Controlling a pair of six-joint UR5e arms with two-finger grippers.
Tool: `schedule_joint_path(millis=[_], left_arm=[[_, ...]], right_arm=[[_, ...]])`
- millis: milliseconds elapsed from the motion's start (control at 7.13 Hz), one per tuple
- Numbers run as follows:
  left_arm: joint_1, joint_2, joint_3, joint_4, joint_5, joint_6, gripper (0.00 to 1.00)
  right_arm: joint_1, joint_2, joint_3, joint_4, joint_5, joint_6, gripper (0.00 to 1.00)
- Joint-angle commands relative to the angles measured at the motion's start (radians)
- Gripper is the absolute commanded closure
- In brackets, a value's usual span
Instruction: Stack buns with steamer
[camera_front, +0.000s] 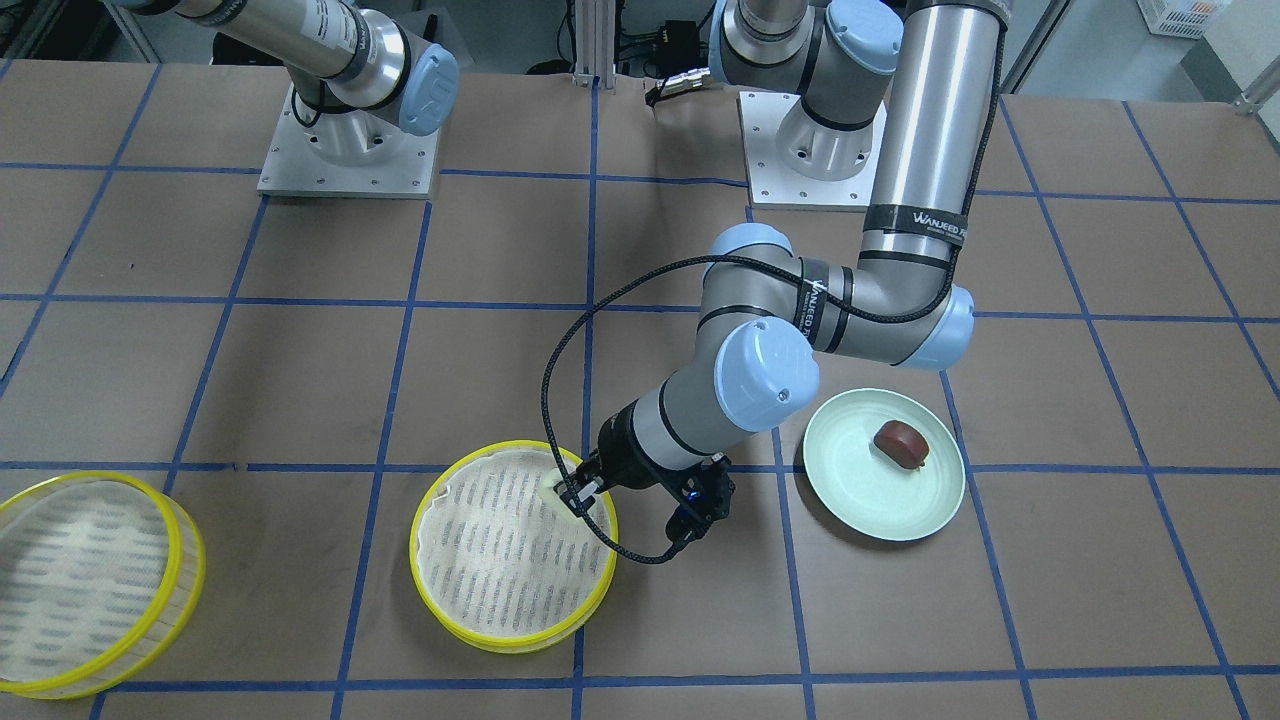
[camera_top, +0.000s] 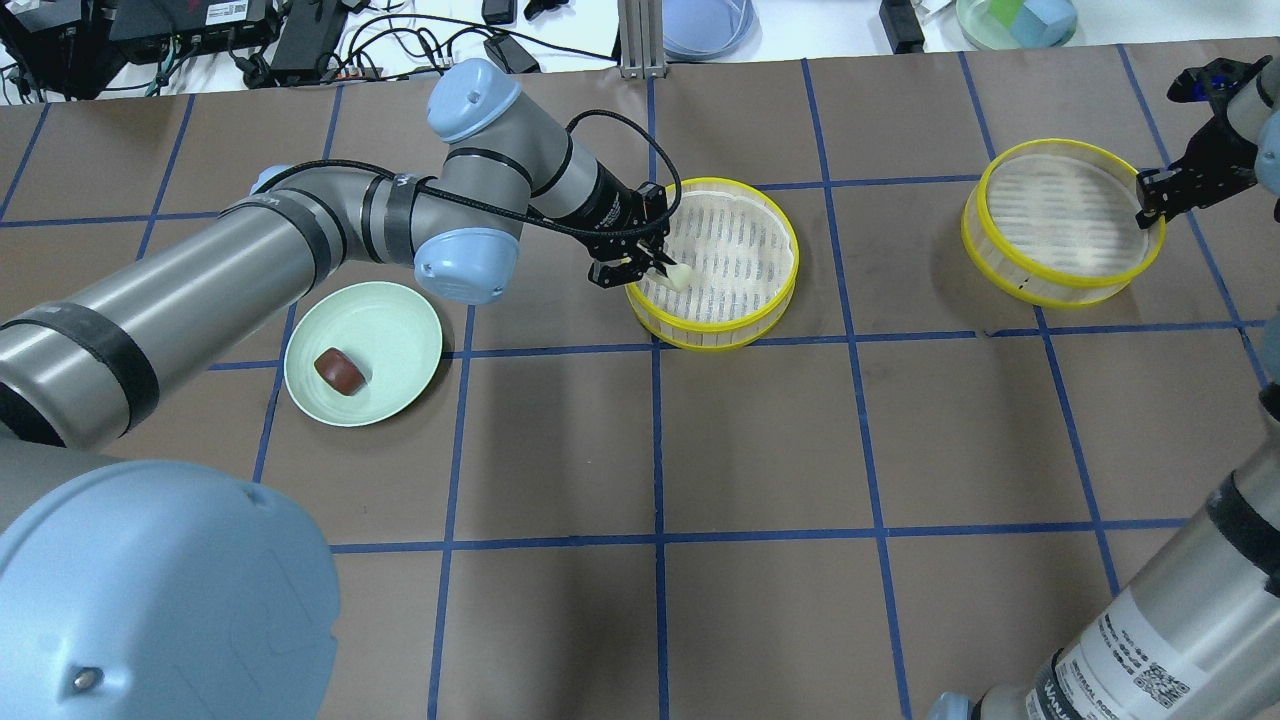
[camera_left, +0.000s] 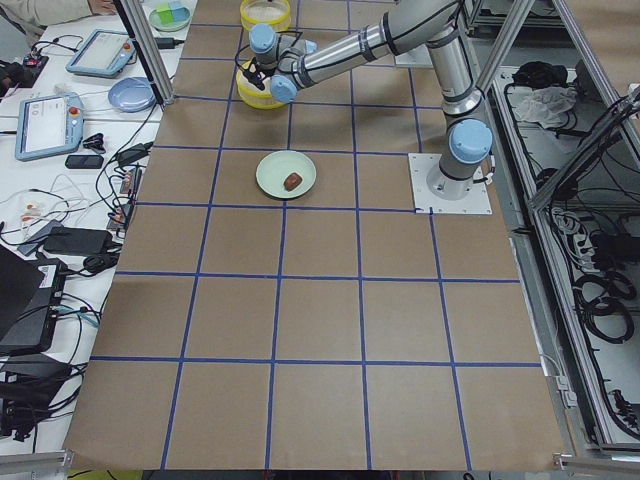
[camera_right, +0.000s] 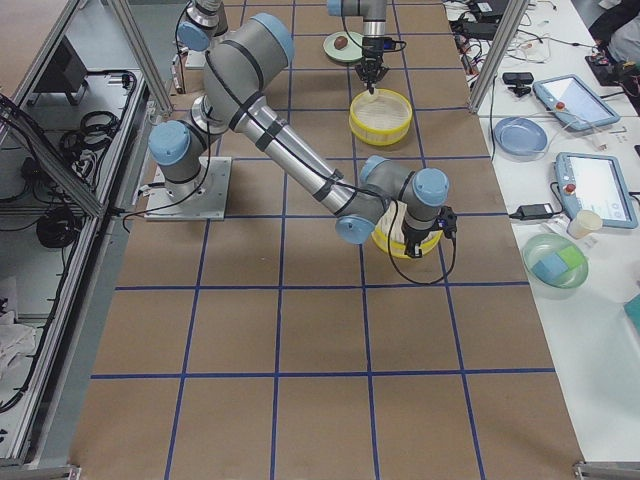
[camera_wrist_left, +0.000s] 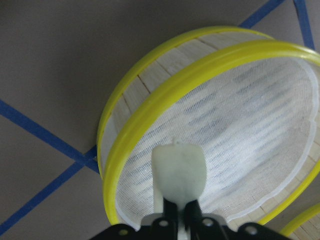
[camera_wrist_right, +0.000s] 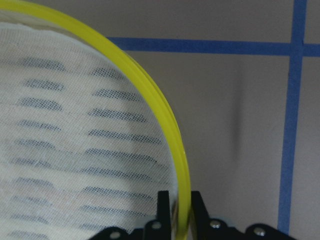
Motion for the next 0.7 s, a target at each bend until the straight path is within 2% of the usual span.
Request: schedule_joint_path(millis=[0, 140, 561], left_arm=[[0.001, -0.003, 0.007, 0.023, 0.001, -0.005, 0.01], [0.001, -0.003, 0.008, 0.025, -0.001, -0.012, 0.00], [0.001, 0.001, 0.013, 0.025, -0.002, -0.010, 0.00]], right_arm=[[0.000, -0.006, 0.000, 0.000, -0.008, 0.002, 0.88], [0.000, -0.009, 0.000, 0.002, -0.010, 0.005, 0.97], [0.006, -0.053, 0.002, 0.015, -0.010, 0.041, 1.00]])
